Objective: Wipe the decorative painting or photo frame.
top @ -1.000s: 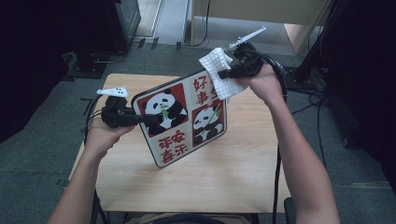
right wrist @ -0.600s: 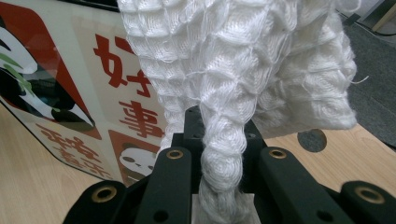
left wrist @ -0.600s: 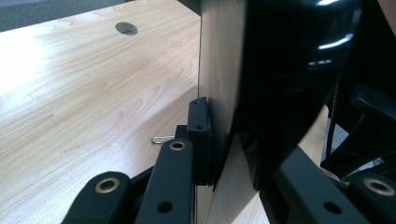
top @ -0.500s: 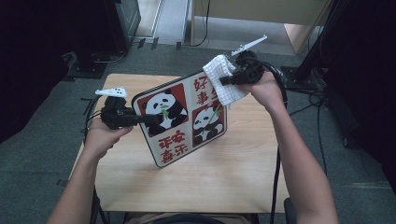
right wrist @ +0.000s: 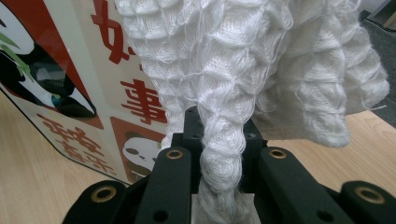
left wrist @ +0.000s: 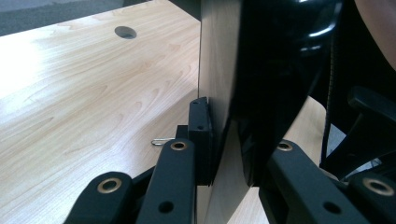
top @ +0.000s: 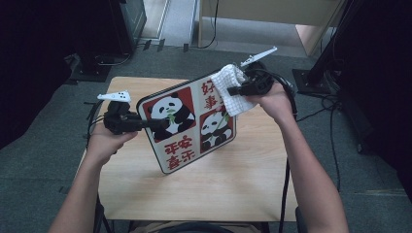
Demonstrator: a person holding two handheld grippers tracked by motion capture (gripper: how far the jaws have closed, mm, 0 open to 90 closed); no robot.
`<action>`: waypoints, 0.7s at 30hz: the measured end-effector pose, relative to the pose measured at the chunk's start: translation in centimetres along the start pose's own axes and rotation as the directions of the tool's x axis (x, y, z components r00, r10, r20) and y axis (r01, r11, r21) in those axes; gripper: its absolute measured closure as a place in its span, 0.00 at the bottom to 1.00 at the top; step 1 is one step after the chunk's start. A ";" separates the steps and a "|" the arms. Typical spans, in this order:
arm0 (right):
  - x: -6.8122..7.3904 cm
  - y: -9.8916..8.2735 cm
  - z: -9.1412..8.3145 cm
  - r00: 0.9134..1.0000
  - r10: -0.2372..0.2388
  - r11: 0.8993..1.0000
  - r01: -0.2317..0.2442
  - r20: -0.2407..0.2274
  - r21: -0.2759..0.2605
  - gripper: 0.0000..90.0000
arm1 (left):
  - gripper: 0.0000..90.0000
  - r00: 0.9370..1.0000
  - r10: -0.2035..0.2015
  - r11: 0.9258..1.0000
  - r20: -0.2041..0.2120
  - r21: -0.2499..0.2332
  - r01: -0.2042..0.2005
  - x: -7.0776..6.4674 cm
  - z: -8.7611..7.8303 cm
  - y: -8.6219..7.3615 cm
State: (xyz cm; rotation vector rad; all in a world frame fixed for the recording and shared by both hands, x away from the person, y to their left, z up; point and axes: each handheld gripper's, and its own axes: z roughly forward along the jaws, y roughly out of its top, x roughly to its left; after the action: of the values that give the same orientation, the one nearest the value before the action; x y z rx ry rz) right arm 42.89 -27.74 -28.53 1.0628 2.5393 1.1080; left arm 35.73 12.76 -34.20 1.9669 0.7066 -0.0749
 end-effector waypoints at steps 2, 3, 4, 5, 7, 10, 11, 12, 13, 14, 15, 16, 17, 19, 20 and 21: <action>0.0 -0.2 0.1 1.000 0.001 1.000 -0.001 0.001 -0.005 0.89 | 0.89 1.000 0.004 1.000 0.002 -0.002 -0.004 0.0 0.0 0.0; 0.0 -0.3 0.2 1.000 0.001 1.000 -0.001 0.001 -0.004 0.89 | 0.89 1.000 0.004 1.000 0.002 -0.001 -0.004 0.0 0.0 0.0; 0.0 -0.5 0.4 1.000 -0.002 1.000 0.002 0.000 -0.002 0.89 | 0.89 1.000 0.004 1.000 0.002 -0.001 -0.004 0.0 0.0 0.0; 0.0 -0.7 0.5 1.000 -0.004 1.000 0.004 -0.001 0.000 0.89 | 0.89 1.000 0.004 1.000 0.002 0.000 -0.004 0.0 0.0 0.0; 0.0 -1.0 0.8 1.000 -0.001 1.000 0.001 -0.007 0.003 0.89 | 0.89 1.000 0.008 1.000 0.001 0.002 -0.008 0.0 0.0 0.0; -0.1 -1.6 1.2 1.000 0.002 1.000 -0.002 -0.013 -0.002 0.89 | 0.89 1.000 0.011 1.000 0.002 0.003 -0.011 0.0 0.0 0.0; -0.2 -1.7 1.3 1.000 0.002 1.000 -0.002 -0.013 -0.002 0.89 | 0.89 1.000 0.011 1.000 0.007 0.002 -0.011 0.1 0.0 0.0; -0.2 -1.8 1.4 1.000 0.007 1.000 -0.007 -0.016 -0.003 0.89 | 0.89 1.000 0.012 1.000 0.006 0.002 -0.012 0.1 0.0 0.0; -0.2 -2.0 1.4 1.000 0.006 1.000 -0.006 -0.016 -0.003 0.89 | 0.89 1.000 0.011 1.000 0.006 0.001 -0.011 0.1 0.0 0.0; -0.3 -2.0 1.5 1.000 0.005 1.000 -0.005 -0.018 -0.002 0.89 | 0.89 1.000 0.011 1.000 0.006 0.001 -0.011 0.1 0.0 0.0; -0.3 -2.2 1.6 1.000 0.003 1.000 -0.003 -0.018 -0.002 0.89 | 0.89 1.000 0.012 1.000 0.008 0.000 -0.012 0.1 0.0 0.0; -0.3 -2.3 1.7 1.000 -0.001 1.000 0.001 -0.020 -0.001 0.89 | 0.89 1.000 0.012 1.000 0.007 0.000 -0.012 0.1 0.0 0.0; -0.3 -2.4 1.7 1.000 0.002 1.000 -0.002 -0.019 0.000 0.89 | 0.89 1.000 0.012 1.000 0.008 0.001 -0.012 0.1 0.0 0.0; -0.2 -2.6 1.9 1.000 0.002 1.000 -0.002 -0.021 -0.001 0.89 | 0.89 1.000 0.012 1.000 0.008 0.001 -0.012 0.1 0.0 0.0; -0.3 -2.7 1.9 1.000 0.000 1.000 0.000 -0.022 -0.004 0.89 | 0.89 1.000 0.012 1.000 0.008 0.001 -0.012 0.1 0.0 0.0; -0.3 -2.8 2.0 1.000 0.001 1.000 -0.001 -0.026 -0.004 0.89 | 0.89 1.000 0.013 1.000 0.007 0.001 -0.013 0.1 0.0 0.0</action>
State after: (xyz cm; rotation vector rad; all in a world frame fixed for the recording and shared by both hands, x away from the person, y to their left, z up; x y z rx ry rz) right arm 42.38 -28.08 -31.92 1.0563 2.5557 1.1338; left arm 35.80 12.86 -34.25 1.9712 0.6893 -0.0738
